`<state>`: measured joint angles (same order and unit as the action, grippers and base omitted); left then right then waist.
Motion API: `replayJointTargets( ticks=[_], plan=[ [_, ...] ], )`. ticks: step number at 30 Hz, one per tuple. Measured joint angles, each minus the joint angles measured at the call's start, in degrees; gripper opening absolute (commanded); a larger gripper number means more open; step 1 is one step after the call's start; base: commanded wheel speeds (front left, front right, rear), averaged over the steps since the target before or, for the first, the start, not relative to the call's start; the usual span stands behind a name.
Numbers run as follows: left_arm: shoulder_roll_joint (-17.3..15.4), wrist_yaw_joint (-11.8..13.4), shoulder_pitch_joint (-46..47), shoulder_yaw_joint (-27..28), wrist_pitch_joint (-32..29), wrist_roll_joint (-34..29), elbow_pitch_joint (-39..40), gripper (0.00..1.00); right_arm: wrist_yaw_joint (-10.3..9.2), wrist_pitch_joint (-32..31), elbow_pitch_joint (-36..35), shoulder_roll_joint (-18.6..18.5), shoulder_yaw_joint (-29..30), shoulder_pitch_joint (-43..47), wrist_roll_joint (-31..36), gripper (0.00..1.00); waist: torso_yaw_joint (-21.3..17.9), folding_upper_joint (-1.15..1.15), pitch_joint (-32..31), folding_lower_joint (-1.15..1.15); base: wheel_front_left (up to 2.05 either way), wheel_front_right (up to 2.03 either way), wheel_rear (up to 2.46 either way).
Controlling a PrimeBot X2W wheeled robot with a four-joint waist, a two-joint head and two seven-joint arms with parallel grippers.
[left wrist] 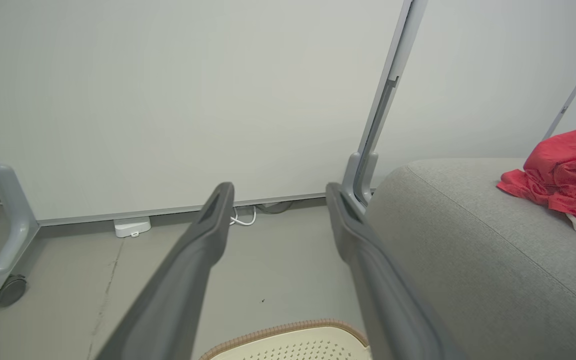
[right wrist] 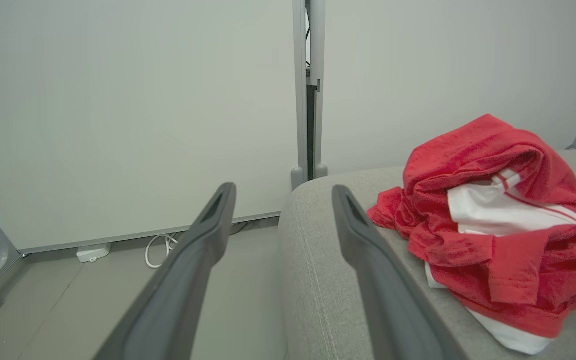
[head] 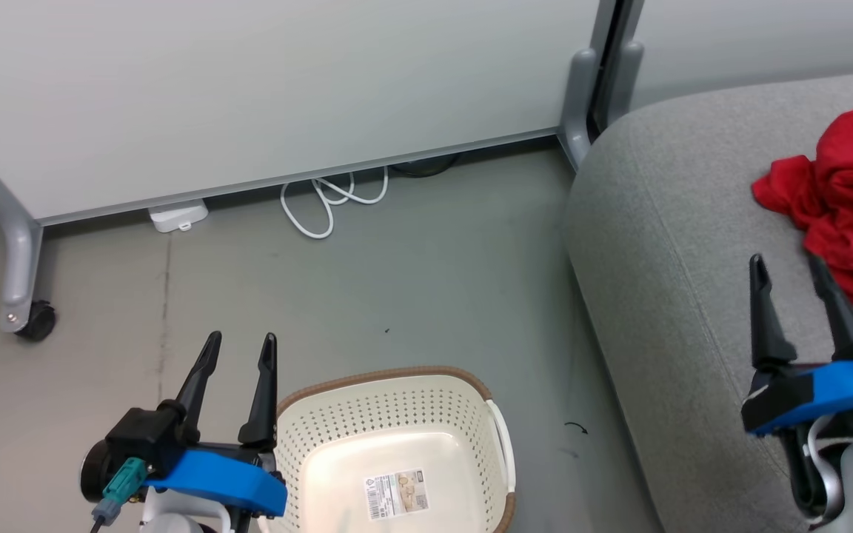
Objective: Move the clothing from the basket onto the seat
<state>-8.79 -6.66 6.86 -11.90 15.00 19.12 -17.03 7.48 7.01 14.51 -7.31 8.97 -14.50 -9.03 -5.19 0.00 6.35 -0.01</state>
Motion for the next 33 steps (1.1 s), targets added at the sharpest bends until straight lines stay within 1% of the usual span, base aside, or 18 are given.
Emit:
replayJointTargets(
  ticks=[4,11,25,33],
  plan=[
    [0.4,-0.2,-0.9,1.6,0.0,-0.5,-0.4,1.0,0.0,-0.9,-3.9,2.3,-0.1,3.9,0.7,1.0,1.3,0.0,-0.8,0.0,0.0,0.0,0.0],
    [1.0,-0.4,-1.7,3.7,0.0,-1.5,-0.8,1.0,0.0,-2.0,-7.4,3.8,-2.0,8.9,1.3,1.0,3.2,0.0,-1.9,0.01,0.0,0.0,0.0],
    [1.9,-0.7,-3.0,5.4,0.0,-2.1,-2.1,1.0,0.0,-2.7,-7.7,4.4,-6.2,14.3,0.3,1.0,7.8,0.0,-4.5,0.01,0.0,0.0,0.0],
    [1.8,-0.7,-3.1,5.7,0.0,-2.0,-2.2,1.0,0.0,-2.9,-7.9,4.4,-6.6,14.4,0.3,1.0,8.6,0.0,-4.4,0.02,0.0,0.0,0.0]
  ],
)
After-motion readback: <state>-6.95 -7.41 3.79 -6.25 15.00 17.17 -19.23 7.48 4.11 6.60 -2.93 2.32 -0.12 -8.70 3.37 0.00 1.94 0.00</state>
